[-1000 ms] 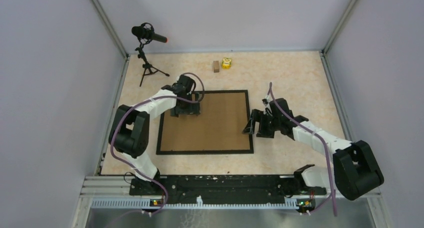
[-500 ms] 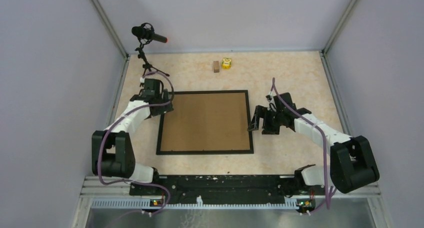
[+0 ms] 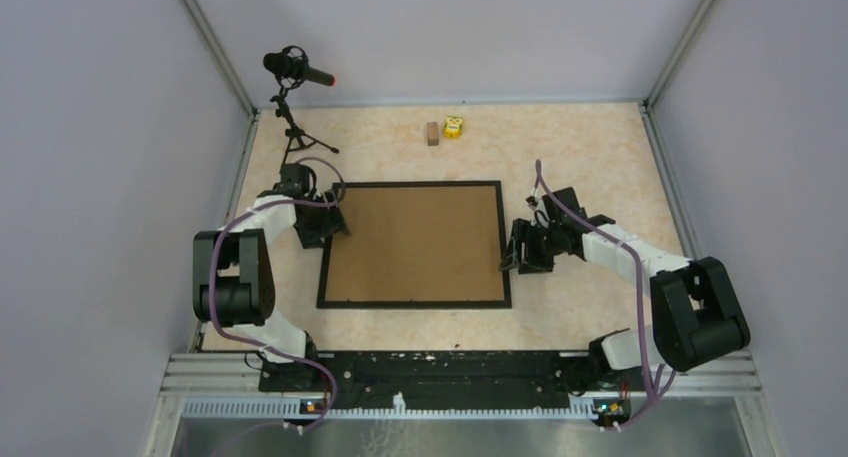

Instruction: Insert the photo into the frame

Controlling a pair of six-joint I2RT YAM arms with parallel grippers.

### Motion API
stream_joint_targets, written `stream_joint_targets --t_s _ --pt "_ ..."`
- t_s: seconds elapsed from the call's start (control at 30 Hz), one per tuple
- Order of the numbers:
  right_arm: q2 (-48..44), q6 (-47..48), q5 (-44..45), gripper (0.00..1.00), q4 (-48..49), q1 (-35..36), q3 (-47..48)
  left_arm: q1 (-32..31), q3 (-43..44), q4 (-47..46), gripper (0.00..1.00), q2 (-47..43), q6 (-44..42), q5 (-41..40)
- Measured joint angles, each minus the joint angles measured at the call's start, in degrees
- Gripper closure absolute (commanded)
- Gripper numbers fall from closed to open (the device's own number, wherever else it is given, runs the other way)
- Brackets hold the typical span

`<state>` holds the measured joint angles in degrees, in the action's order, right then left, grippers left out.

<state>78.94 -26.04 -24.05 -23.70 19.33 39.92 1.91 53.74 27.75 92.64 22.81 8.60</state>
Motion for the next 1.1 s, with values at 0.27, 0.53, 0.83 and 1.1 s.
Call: stream_joint_targets --t_s 0.27,0.53,0.83,1.1 --pt "0.52 0.92 2.14 0.74 -0.61 -0.11 0.0 -0.07 0.0 -1.51 0.29 0.52 -0.22 4.42" --pt "1.92 0.98 3.43 0.77 -1.4 -0.39 -0.07 -0.07 0.0 -1.53 0.3 0.52 -0.22 4.46" --pt "4.26 0.94 2.54 0.78 0.26 -0.39 -0.28 -0.07 0.0 -1.51 0.31 0.52 -0.24 4.44" --pt "5.92 0.61 0.94 0.78 0.76 -0.87 -0.13 -0.13 0.0 -1.46 0.32 0.52 -0.31 4.22"
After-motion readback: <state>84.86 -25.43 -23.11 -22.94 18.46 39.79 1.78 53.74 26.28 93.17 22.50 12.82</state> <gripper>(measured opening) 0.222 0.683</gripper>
